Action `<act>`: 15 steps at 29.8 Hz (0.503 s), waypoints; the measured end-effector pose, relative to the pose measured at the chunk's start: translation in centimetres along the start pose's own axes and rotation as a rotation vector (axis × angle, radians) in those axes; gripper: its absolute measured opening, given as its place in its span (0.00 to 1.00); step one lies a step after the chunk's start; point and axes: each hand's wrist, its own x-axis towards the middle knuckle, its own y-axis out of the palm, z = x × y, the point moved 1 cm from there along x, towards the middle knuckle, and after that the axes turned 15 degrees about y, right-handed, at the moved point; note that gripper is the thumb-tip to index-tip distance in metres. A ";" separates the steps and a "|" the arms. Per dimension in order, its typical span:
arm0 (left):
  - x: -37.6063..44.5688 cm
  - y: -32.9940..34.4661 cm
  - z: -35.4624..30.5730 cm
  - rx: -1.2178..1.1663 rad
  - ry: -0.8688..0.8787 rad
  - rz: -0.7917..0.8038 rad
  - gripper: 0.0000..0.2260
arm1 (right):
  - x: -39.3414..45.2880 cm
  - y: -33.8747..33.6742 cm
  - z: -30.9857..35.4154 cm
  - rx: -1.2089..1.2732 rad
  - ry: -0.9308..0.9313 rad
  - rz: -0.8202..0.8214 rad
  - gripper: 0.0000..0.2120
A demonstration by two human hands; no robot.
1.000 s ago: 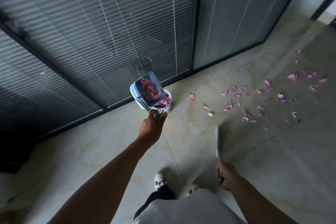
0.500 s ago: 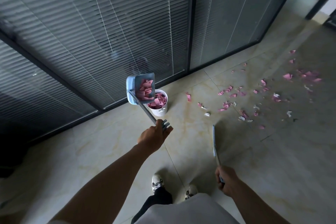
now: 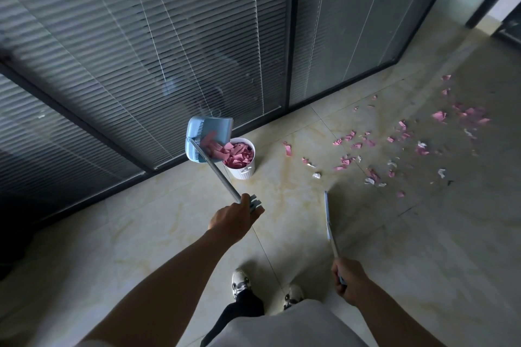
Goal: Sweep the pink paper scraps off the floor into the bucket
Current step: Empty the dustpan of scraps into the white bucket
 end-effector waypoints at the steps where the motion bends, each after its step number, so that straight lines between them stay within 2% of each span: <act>1: 0.0 0.0 0.1 -0.003 0.002 0.007 0.22 | 0.1 0.0 0.0 0.000 0.001 0.003 0.10; 15: -0.4 0.8 0.1 0.182 0.072 0.159 0.24 | 0.8 -0.2 0.0 -0.014 0.010 0.006 0.11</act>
